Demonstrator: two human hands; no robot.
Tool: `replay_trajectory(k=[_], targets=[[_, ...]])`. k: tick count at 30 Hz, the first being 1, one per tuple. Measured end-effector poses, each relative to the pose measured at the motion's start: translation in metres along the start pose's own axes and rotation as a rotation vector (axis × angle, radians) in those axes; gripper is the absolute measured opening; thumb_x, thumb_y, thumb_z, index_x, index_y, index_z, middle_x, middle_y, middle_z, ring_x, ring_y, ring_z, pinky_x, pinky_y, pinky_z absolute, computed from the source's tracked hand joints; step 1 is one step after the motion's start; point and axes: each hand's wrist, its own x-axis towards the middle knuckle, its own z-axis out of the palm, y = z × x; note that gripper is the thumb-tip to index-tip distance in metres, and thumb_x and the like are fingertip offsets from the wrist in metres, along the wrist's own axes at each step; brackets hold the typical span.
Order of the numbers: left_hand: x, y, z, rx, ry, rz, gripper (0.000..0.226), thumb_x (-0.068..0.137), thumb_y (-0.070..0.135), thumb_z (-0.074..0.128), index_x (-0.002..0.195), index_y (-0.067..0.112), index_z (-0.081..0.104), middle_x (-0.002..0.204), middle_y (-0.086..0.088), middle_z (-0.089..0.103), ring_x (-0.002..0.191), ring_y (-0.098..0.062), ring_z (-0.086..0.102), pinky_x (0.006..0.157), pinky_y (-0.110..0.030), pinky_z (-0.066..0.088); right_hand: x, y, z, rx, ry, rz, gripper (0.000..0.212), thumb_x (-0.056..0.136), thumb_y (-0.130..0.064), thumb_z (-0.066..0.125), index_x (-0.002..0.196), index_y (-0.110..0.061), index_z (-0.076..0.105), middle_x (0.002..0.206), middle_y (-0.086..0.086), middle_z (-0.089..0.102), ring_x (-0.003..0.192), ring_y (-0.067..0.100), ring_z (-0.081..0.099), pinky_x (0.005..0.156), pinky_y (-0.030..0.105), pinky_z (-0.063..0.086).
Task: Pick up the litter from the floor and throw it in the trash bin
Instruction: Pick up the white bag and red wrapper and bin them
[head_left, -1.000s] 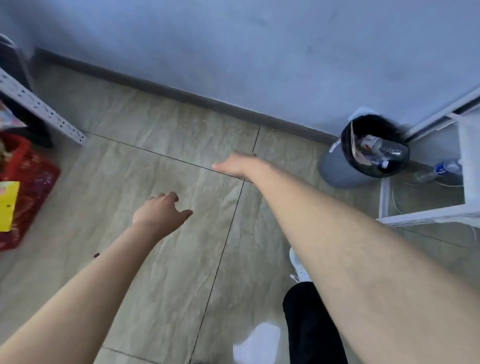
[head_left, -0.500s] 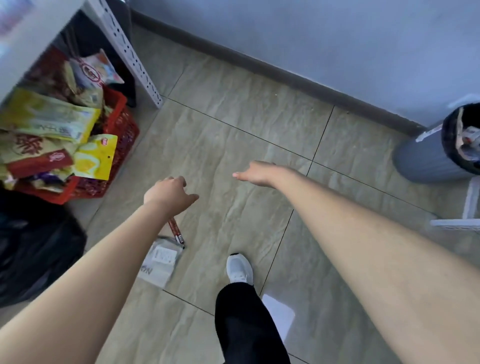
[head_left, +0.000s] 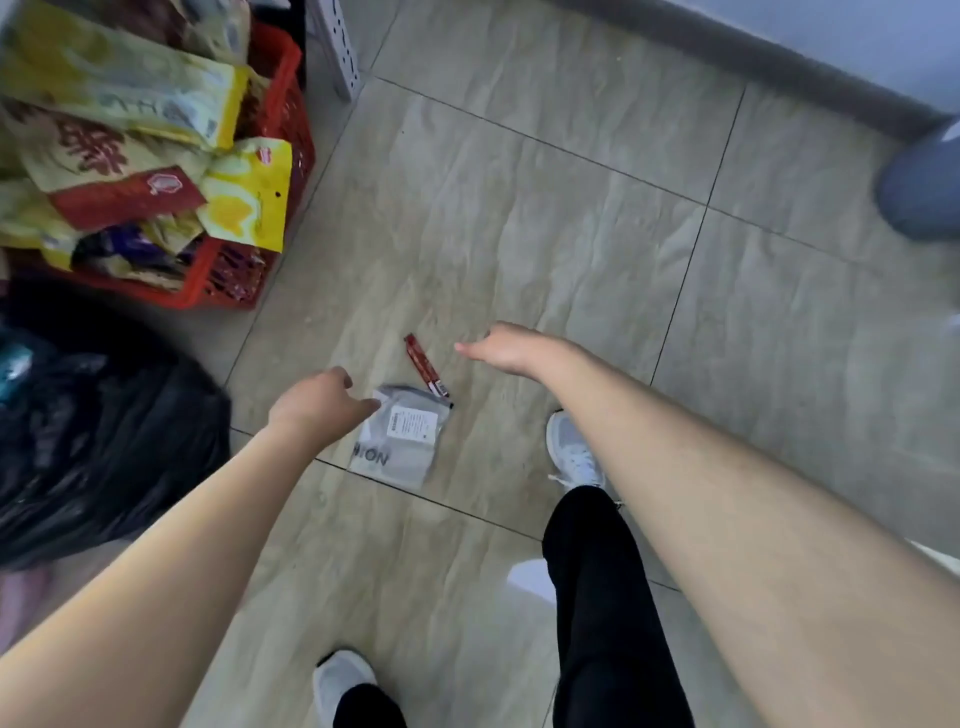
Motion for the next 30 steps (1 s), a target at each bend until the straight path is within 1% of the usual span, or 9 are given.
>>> replay_trajectory(k=[5, 12, 16, 19, 22, 24, 27, 28, 30], targets=[[-0.003, -0.072, 0.066, -0.074, -0.057, -0.016, 0.062, 0.080, 0.052, 0.058, 0.128, 0.014, 0.049, 0.132, -0.011, 0.057, 0.116, -0.032, 0.056, 0.089, -0.037, 0.044, 0.018, -0.002, 0.099, 0.076, -0.005, 0.055, 0.064, 0.091, -0.053, 0.048, 0.136, -0.007, 0.045, 0.142, 0.015, 0.048, 0.130, 0.030, 0.045, 0.106, 0.032, 0.036], [0.056, -0.106, 0.168, -0.175, -0.047, -0.069, 0.063, 0.082, 0.044, 0.060, 0.130, 0.006, 0.047, 0.133, -0.016, 0.054, 0.123, -0.033, 0.050, 0.096, -0.036, 0.040, 0.126, 0.008, 0.198, -0.017, 0.032, 0.036, 0.057, 0.097, -0.048, 0.039, 0.143, -0.014, 0.040, 0.150, 0.010, 0.039, 0.135, 0.028, 0.039, 0.113, 0.035, 0.027], [0.116, -0.108, 0.215, -0.207, 0.012, -0.084, 0.067, 0.080, 0.045, 0.061, 0.128, 0.001, 0.045, 0.132, -0.020, 0.051, 0.122, -0.036, 0.050, 0.093, -0.039, 0.042, 0.218, 0.024, 0.222, 0.043, 0.259, 0.132, 0.060, 0.092, -0.050, 0.045, 0.136, -0.008, 0.042, 0.137, 0.013, 0.049, 0.126, 0.031, 0.044, 0.094, 0.034, 0.040], [0.158, -0.105, 0.236, -0.229, 0.075, -0.081, 0.065, 0.076, 0.043, 0.065, 0.122, 0.000, 0.047, 0.127, -0.020, 0.053, 0.118, -0.038, 0.051, 0.091, -0.042, 0.044, 0.274, 0.030, 0.228, 0.102, 0.442, 0.135, 0.054, 0.090, -0.047, 0.052, 0.129, -0.010, 0.047, 0.129, 0.011, 0.052, 0.121, 0.029, 0.046, 0.079, 0.034, 0.038], [0.187, -0.102, 0.254, -0.204, 0.147, -0.070, 0.063, 0.075, 0.044, 0.066, 0.117, 0.001, 0.049, 0.121, -0.019, 0.057, 0.114, -0.038, 0.054, 0.090, -0.045, 0.047, 0.309, 0.036, 0.230, 0.027, 0.649, 0.132, 0.047, 0.089, -0.035, 0.056, 0.128, -0.009, 0.045, 0.131, 0.011, 0.049, 0.121, 0.028, 0.044, 0.082, 0.036, 0.041], [0.198, -0.101, 0.265, -0.218, 0.164, -0.057, 0.054, 0.076, 0.042, 0.063, 0.111, 0.003, 0.051, 0.112, -0.016, 0.061, 0.105, -0.037, 0.058, 0.087, -0.043, 0.049, 0.323, 0.041, 0.230, -0.046, 0.738, 0.104, 0.041, 0.090, -0.026, 0.056, 0.126, -0.009, 0.045, 0.129, 0.010, 0.051, 0.121, 0.028, 0.043, 0.081, 0.036, 0.042], [0.204, -0.107, 0.273, -0.335, 0.076, -0.037, 0.032, 0.075, 0.036, 0.061, 0.094, 0.010, 0.061, 0.083, -0.008, 0.066, 0.077, -0.030, 0.062, 0.068, -0.033, 0.047, 0.332, 0.042, 0.226, -0.031, 0.721, 0.087, 0.032, 0.089, -0.021, 0.058, 0.119, -0.011, 0.053, 0.121, 0.010, 0.060, 0.117, 0.028, 0.049, 0.074, 0.034, 0.039], [0.203, -0.111, 0.273, -0.433, 0.038, -0.035, 0.026, 0.075, 0.032, 0.065, 0.090, 0.011, 0.064, 0.080, -0.008, 0.066, 0.073, -0.029, 0.061, 0.065, -0.031, 0.045, 0.330, 0.043, 0.224, 0.024, 0.684, 0.115, 0.029, 0.089, -0.020, 0.058, 0.117, -0.012, 0.056, 0.119, 0.010, 0.062, 0.114, 0.028, 0.052, 0.074, 0.033, 0.041], [0.195, -0.119, 0.269, -0.609, -0.021, -0.043, 0.018, 0.074, 0.021, 0.073, 0.087, 0.010, 0.066, 0.084, -0.011, 0.069, 0.076, -0.029, 0.064, 0.070, -0.035, 0.047, 0.320, 0.051, 0.220, 0.164, 0.586, 0.178, 0.026, 0.087, -0.018, 0.059, 0.113, -0.013, 0.062, 0.118, 0.010, 0.064, 0.111, 0.028, 0.057, 0.077, 0.030, 0.045]])
